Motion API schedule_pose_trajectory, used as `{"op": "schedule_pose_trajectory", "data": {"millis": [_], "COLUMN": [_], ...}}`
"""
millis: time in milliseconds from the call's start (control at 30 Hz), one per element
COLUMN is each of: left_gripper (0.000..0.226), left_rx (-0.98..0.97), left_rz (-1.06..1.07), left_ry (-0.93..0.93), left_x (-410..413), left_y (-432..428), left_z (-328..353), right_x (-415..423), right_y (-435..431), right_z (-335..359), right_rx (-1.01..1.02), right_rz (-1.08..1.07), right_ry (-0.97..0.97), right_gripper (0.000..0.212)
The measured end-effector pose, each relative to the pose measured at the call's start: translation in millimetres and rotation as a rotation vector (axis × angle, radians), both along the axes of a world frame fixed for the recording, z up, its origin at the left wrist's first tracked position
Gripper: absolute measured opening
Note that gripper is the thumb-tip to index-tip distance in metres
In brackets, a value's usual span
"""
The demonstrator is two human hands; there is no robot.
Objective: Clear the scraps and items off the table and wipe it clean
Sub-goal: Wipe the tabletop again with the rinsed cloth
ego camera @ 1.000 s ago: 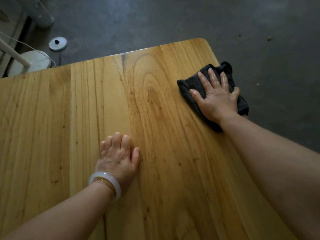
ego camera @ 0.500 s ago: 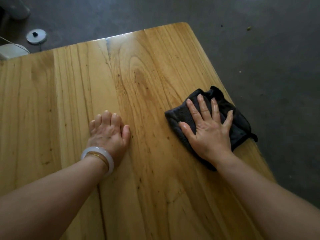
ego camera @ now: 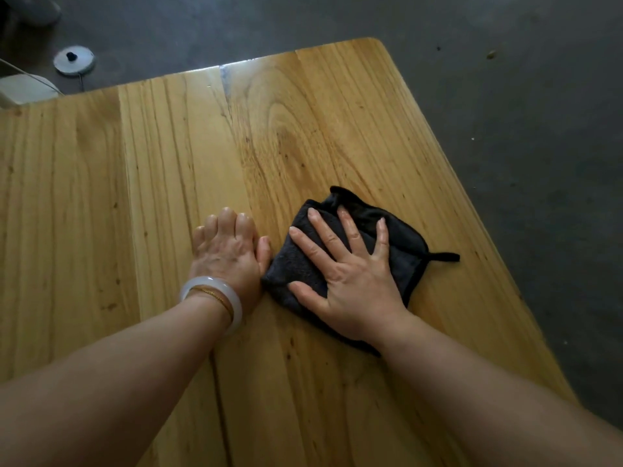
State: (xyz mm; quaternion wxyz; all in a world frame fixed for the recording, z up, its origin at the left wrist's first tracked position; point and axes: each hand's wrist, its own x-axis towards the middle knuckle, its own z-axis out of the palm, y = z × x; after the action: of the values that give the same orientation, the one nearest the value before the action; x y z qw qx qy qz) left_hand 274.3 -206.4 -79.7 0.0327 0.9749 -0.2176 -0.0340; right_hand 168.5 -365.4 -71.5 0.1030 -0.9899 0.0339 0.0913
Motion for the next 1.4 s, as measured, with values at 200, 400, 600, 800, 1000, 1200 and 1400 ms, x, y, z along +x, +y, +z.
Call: {"op": "schedule_pose_trajectory", "data": {"millis": [200,400,600,800,1000,1200,1400], "left_gripper": [0.031,0.033,0.032,0.031,0.034,0.023,0.032], "left_rx": [-0.040,0.021,0.020,-0.109,-0.320,-0.314,-0.179], "left_rz": [-0.002,0.011,0.010,0.009,0.004,0.077,0.161], "left_ry": [-0.005,0.055,0.055,0.046,0.188,-0.006,0.025], "left_x": [-1,-1,-2,1,9,-35,-119], "left_y": [0,0,1,3,13,56,110], "left_z": [2,5,3,3,13,24,14], "right_x": [49,96,125,97,29,-33,-93], "right_y": [-17,-23,-14,2,30,54,85], "right_z": [-1,-5,-6,-5,-1,1,0], "right_rx": [-0.024,-0.031,-0.053,-0.048,-0.042,-0.017,-0.003], "right_rz": [0.054,-0.062,-0.262,-0.339,-0.284,-0.189,-0.056], "right_ry": [0.010,-0.006,-0.008,-0.005,-0.003,-0.004,-0.025], "right_gripper": [0.072,0.067,0.065,0.063,0.063,0.063,0.066]}}
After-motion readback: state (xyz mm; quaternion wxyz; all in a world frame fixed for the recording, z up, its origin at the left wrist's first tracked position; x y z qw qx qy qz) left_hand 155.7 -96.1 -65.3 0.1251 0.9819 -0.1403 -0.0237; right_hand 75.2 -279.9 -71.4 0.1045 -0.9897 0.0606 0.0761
